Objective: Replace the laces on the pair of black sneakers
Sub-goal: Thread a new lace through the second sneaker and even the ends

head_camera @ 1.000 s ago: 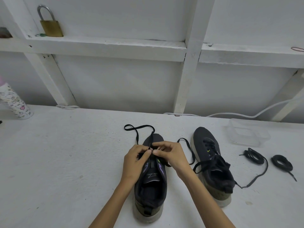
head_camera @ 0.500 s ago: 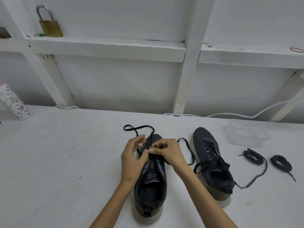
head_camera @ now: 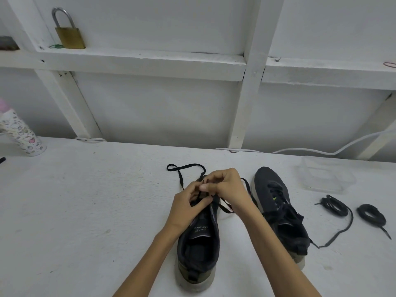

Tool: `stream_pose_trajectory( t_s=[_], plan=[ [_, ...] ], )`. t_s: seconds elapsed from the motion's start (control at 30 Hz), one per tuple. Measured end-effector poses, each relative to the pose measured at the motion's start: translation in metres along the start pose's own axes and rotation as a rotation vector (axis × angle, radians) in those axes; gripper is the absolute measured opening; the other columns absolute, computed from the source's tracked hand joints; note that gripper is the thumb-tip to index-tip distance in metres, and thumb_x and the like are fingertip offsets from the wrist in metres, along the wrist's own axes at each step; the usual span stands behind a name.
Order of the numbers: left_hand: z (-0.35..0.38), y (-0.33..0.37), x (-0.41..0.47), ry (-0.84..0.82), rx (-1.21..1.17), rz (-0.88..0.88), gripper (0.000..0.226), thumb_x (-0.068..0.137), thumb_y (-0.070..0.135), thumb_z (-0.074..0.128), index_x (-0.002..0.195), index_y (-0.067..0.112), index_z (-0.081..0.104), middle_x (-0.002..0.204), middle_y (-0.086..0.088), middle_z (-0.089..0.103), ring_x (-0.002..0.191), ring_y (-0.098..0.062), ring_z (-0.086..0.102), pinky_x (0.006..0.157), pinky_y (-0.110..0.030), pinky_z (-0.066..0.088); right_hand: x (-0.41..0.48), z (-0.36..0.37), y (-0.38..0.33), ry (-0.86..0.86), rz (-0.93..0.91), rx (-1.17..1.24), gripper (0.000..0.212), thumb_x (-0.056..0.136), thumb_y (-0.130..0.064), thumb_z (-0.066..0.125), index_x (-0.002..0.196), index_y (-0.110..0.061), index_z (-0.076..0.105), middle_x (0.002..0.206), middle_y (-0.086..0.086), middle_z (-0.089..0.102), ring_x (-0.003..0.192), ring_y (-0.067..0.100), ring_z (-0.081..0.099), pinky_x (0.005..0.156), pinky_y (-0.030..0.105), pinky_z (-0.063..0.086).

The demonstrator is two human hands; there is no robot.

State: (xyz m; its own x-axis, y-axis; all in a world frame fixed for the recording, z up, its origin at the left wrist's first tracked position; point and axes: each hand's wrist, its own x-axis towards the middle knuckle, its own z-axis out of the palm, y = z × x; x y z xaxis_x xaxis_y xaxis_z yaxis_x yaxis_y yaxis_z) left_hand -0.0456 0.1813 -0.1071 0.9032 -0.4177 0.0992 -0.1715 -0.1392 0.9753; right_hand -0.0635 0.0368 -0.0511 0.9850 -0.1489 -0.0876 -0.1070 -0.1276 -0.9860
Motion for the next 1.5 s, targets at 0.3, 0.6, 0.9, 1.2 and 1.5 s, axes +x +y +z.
stream_pose_trajectory(
  t_s=[0.3, 0.6, 0.9, 1.2, 1.5],
  plan=[
    [0.0, -0.001, 0.004, -0.01, 0.052, 0.008, 0.008, 0.083, 0.012, 0.075, 0.09, 0.014, 0.073, 0.091, 0.007, 0.074, 0.09, -0.009, 0.069, 0.086, -0.023, 0.054, 0.035, -0.015, -0.076, 0.074, -0.133, 0.26, 0.017, 0.078, 0.013, 0.07, 0.07, -0.001, 0.064, 0.053, -0.002, 0.063, 0.041, 0.009, 0.053, 0.046, 0.018, 0.045],
    [0.001, 0.001, 0.008, -0.005, -0.013, -0.082, 0.01, 0.085, 0.015, 0.073, 0.095, 0.016, 0.073, 0.093, 0.006, 0.075, 0.09, -0.009, 0.07, 0.083, -0.02, 0.052, 0.081, -0.026, -0.081, 0.268, -0.178, 0.469, 0.008, 0.084, 0.008, 0.068, 0.09, 0.003, 0.066, 0.074, 0.008, 0.063, 0.054, 0.015, 0.061, 0.06, 0.021, 0.055],
    [0.001, 0.004, 0.012, 0.031, -0.091, -0.143, 0.011, 0.085, 0.016, 0.073, 0.096, 0.018, 0.075, 0.087, 0.002, 0.076, 0.089, -0.017, 0.072, 0.086, -0.032, 0.057, 0.026, -0.037, -0.021, -0.201, 0.316, -0.426, 0.04, 0.083, -0.043, 0.075, 0.074, -0.004, 0.07, 0.072, 0.006, 0.07, 0.055, 0.018, 0.064, 0.048, 0.022, 0.045],
    [0.004, 0.003, 0.012, 0.025, -0.003, -0.126, 0.013, 0.081, 0.022, 0.077, 0.094, 0.024, 0.075, 0.081, 0.006, 0.076, 0.081, -0.008, 0.071, 0.084, -0.029, 0.056, 0.012, -0.004, -0.014, 0.057, 0.114, -0.118, 0.017, 0.076, -0.007, 0.081, 0.066, -0.001, 0.069, 0.044, -0.003, 0.052, 0.039, 0.006, 0.043, 0.046, 0.015, 0.037],
    [0.003, 0.006, 0.009, -0.009, -0.007, -0.084, 0.02, 0.077, 0.01, 0.081, 0.092, 0.021, 0.074, 0.086, 0.008, 0.076, 0.082, -0.006, 0.071, 0.078, -0.014, 0.052, 0.038, -0.01, -0.06, 0.206, 0.032, 0.152, 0.011, 0.077, 0.007, 0.075, 0.073, 0.006, 0.064, 0.051, 0.006, 0.048, 0.038, 0.012, 0.04, 0.04, 0.019, 0.031]
  ],
)
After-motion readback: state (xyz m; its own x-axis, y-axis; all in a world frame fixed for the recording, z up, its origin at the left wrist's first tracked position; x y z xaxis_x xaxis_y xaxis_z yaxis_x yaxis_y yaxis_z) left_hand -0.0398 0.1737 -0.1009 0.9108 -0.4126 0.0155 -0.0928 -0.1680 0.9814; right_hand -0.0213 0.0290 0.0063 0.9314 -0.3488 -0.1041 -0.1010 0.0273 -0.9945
